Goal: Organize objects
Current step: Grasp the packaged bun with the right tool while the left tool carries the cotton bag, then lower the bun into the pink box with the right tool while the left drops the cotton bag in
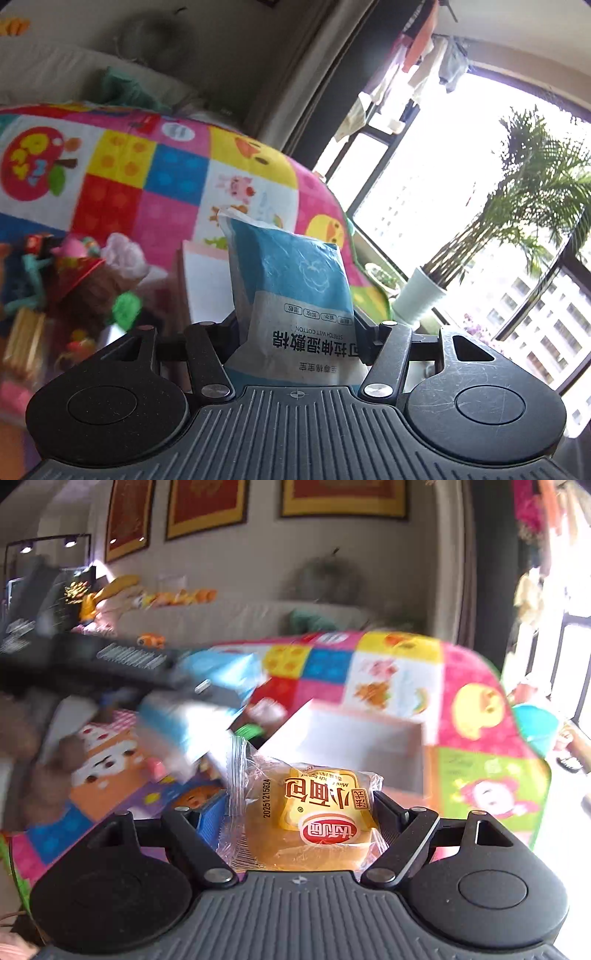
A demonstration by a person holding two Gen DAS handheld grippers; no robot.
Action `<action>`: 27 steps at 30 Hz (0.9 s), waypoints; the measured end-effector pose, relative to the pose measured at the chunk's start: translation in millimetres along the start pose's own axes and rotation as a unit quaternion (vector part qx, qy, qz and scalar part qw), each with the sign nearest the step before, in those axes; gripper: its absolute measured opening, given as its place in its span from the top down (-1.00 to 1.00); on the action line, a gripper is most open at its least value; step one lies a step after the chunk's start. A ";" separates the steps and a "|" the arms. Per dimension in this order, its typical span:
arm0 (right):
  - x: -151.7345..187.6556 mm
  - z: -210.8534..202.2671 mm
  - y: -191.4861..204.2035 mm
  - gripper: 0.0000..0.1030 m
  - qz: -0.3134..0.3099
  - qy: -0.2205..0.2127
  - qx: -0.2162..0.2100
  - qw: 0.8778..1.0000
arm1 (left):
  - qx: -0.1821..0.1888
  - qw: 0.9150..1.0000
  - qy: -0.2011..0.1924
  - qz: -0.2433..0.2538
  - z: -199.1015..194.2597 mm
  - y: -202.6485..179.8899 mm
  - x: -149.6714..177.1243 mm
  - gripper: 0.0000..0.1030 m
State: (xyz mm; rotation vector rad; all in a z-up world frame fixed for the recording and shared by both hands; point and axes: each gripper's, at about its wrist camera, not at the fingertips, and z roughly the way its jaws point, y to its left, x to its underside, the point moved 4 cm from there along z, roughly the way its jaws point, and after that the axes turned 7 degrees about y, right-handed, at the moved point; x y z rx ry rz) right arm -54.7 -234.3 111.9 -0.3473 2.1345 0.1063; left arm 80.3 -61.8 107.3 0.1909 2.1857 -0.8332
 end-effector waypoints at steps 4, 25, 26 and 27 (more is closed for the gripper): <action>-8.1 3.9 -38.9 -0.57 0.024 -0.008 0.057 0.998 | -0.089 0.992 0.091 0.015 79.2 18.5 2.5 -0.20; -86.1 117.8 -77.2 -1.00 0.100 -0.012 0.035 0.994 | -0.118 0.980 -0.153 0.037 -38.3 59.1 -22.0 -0.20; -85.1 121.1 -75.1 -1.00 0.102 -0.011 0.026 0.994 | -0.140 0.976 -0.164 0.028 -51.3 72.4 -21.7 -0.20; -84.0 124.6 -72.1 -1.00 0.102 -0.007 0.020 0.995 | -0.158 0.973 -0.168 0.014 -59.8 84.6 -22.1 -0.20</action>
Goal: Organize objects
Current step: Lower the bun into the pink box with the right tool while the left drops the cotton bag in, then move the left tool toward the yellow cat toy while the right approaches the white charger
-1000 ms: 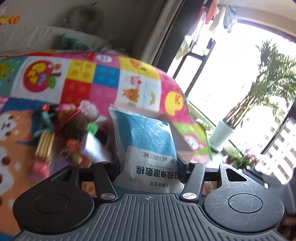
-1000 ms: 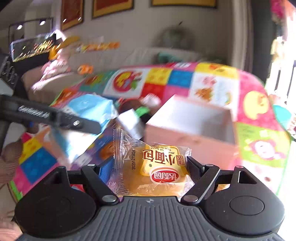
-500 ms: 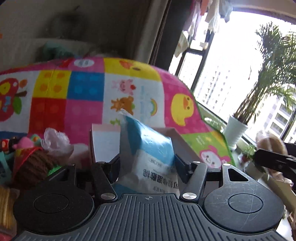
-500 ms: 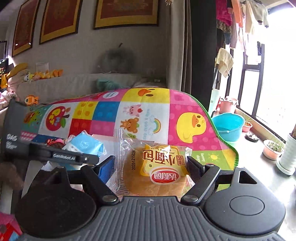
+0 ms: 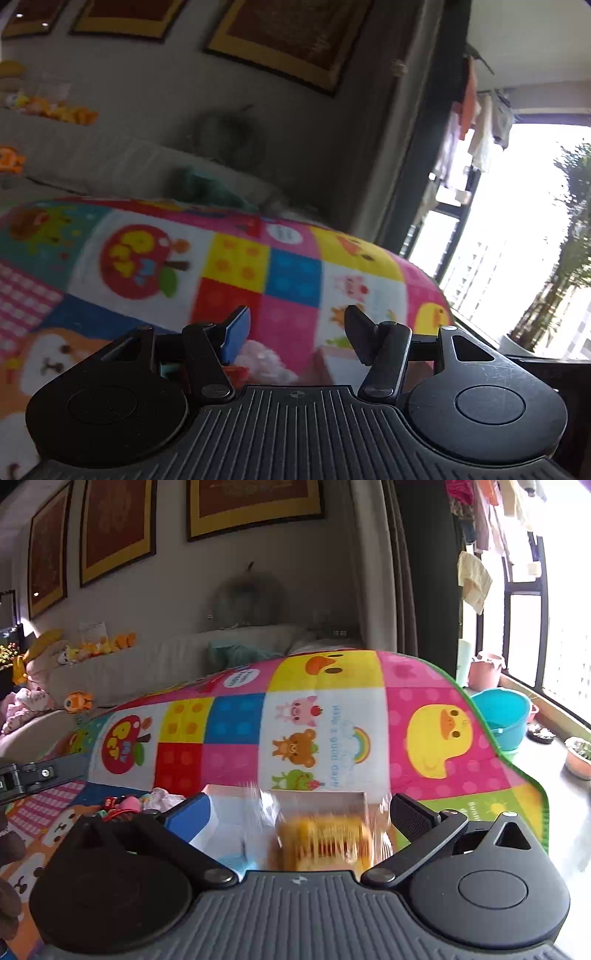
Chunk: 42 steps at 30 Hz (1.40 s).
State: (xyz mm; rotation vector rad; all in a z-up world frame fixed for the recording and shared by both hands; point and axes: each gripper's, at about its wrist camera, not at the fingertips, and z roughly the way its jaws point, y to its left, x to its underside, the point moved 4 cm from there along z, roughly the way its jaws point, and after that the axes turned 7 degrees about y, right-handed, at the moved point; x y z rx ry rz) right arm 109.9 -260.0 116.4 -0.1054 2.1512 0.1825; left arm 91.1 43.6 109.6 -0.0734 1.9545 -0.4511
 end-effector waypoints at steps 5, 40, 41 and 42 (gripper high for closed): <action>15.6 14.5 18.2 -1.00 -0.015 0.024 -0.008 1.000 | -0.033 0.988 0.075 -0.127 11.1 69.2 5.4 -0.20; 84.4 -41.1 65.4 -1.00 -0.105 0.041 -0.029 0.993 | 0.026 0.969 0.242 0.035 -16.3 8.8 85.3 -0.11; 88.8 -43.3 68.1 -1.00 -0.106 0.047 -0.037 0.993 | 0.022 0.970 0.240 0.040 -19.2 6.6 85.4 -0.11; 93.1 -44.2 71.4 -1.00 -0.105 0.058 -0.046 0.992 | 0.022 0.971 0.234 0.045 -25.4 4.6 85.6 -0.11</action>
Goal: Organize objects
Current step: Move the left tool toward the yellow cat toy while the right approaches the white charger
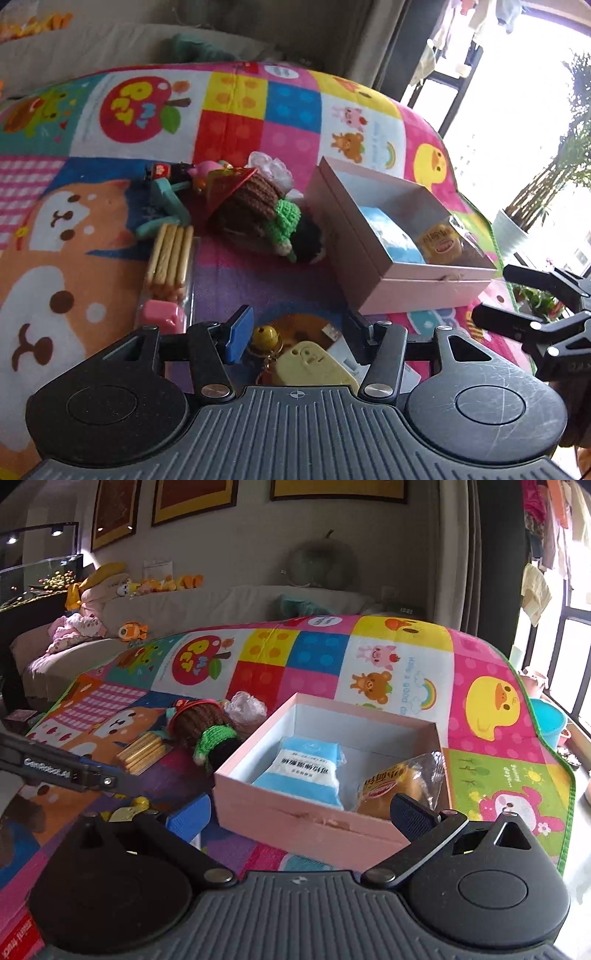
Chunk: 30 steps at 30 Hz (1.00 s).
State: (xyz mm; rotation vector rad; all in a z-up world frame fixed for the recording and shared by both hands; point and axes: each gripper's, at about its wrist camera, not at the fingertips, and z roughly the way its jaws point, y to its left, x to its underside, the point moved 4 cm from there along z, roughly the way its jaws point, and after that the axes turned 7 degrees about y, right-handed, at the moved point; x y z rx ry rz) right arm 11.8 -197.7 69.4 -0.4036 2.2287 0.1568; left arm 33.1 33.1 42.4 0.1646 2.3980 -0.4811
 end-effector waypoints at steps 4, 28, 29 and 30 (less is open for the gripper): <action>15.2 -0.8 27.5 -1.00 -0.033 0.018 -0.040 0.998 | 0.000 1.000 0.019 0.010 -10.8 -9.9 17.7 -0.11; 51.3 30.8 74.0 -0.87 -0.055 0.088 -0.071 0.992 | -0.093 0.995 0.013 -0.017 22.4 6.4 26.1 -0.12; 50.9 34.0 75.6 -0.80 -0.051 0.094 -0.074 0.991 | -0.095 0.995 0.010 -0.020 22.8 6.1 26.0 -0.12; 49.9 37.5 76.8 -0.70 -0.047 0.099 -0.076 0.991 | -0.095 0.995 0.007 -0.022 22.2 6.5 26.8 -0.12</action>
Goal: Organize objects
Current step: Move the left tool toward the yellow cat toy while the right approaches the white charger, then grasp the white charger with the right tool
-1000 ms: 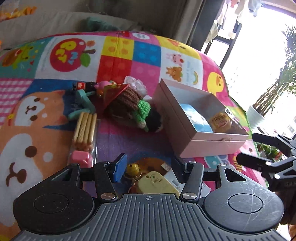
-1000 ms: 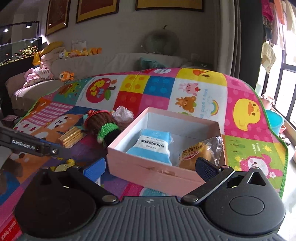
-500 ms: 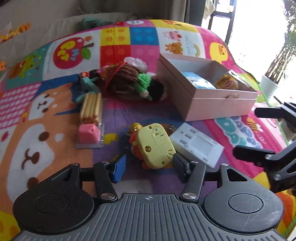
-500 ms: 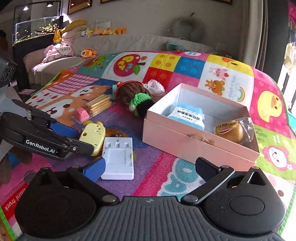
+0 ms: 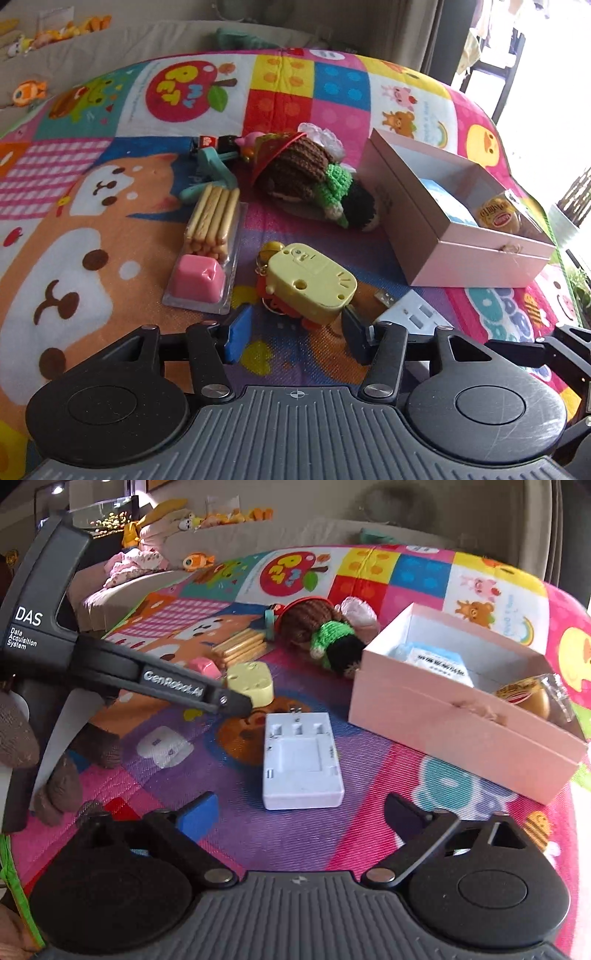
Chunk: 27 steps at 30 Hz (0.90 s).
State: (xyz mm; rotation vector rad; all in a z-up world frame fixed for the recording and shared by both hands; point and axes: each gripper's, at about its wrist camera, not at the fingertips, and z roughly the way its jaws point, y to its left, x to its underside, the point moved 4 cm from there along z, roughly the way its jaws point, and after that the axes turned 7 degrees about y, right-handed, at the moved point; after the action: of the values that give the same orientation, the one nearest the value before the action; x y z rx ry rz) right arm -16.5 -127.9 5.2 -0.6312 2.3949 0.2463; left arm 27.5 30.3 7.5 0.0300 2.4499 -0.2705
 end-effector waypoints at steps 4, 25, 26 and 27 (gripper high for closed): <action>-7.2 7.1 0.7 -0.32 0.001 0.002 0.010 1.000 | 0.011 1.000 -0.005 -0.019 -7.1 5.4 7.2 -0.12; 12.2 -35.0 -16.5 -0.69 -0.023 -0.039 0.109 0.993 | 0.070 0.998 -0.011 -0.001 -37.6 29.9 40.5 -0.05; 10.4 -34.7 -14.3 -0.69 -0.030 -0.043 0.105 0.993 | 0.087 0.996 -0.009 -0.010 -37.6 29.9 39.9 -0.05; 8.7 -33.1 -12.6 -0.69 -0.035 -0.045 0.101 0.993 | 0.095 0.995 -0.009 -0.019 -36.7 28.3 38.6 -0.05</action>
State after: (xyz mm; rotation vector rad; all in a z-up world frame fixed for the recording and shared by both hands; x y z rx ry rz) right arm -33.9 -152.9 25.2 -0.5958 2.2689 0.0014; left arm -22.8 63.6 6.0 0.0626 2.4014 -0.5169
